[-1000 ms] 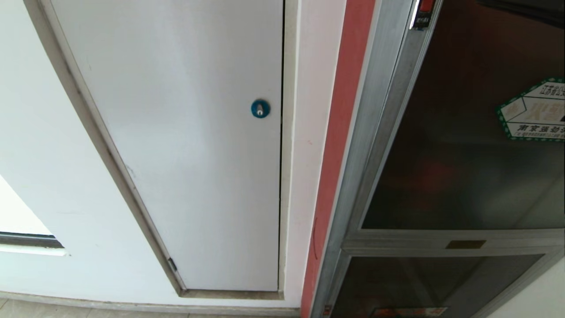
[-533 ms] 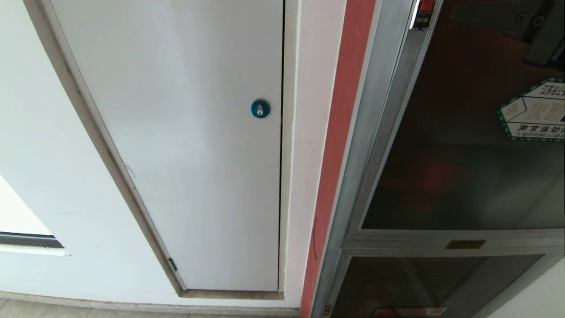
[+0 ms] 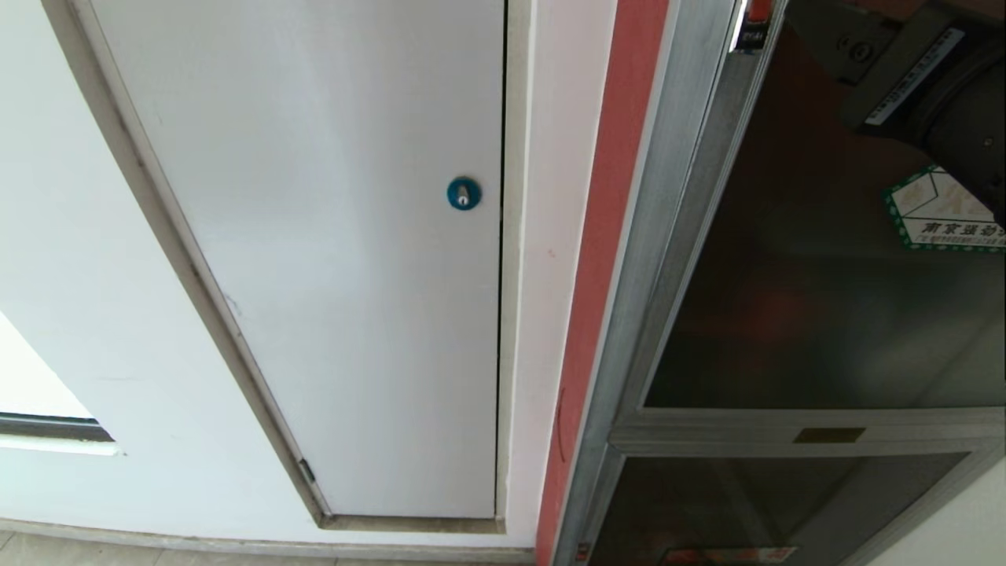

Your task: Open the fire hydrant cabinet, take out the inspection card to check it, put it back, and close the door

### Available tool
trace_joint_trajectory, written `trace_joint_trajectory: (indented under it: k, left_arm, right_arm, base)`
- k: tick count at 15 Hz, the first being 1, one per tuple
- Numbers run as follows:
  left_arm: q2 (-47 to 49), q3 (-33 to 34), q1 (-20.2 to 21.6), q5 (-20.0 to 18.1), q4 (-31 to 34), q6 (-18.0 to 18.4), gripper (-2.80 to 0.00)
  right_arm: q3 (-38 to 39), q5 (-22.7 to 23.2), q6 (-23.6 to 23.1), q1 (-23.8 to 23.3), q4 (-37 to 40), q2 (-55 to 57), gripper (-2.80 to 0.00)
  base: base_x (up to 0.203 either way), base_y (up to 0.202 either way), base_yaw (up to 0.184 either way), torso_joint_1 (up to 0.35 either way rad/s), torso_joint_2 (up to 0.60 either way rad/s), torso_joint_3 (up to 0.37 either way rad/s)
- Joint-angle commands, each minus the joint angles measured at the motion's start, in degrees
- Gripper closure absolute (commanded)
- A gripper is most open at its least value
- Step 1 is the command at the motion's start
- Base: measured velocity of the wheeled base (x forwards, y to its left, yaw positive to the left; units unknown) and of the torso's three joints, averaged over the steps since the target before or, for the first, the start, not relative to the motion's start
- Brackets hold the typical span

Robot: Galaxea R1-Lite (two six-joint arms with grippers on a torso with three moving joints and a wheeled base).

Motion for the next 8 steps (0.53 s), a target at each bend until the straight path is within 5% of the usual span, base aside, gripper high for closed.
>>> trace_joint_trajectory:
  k: [1, 8]
  left_arm:
    - [0.04, 0.02, 0.02, 0.00, 0.00, -0.01, 0.00]
    - [0.04, 0.09, 0.02, 0.00, 0.00, -0.01, 0.00]
  right_arm:
    - [-0.22, -0.18, -0.19, 0.28, -1.64, 1.60, -2.80]
    - [-5.22, -1.41, -5.70, 2.80, -2.06, 5.46, -2.80]
  base:
    - [0.000, 0.000, 0.000, 0.000, 0.00, 0.000]
    - [0.000, 0.000, 0.000, 0.000, 0.00, 0.000]
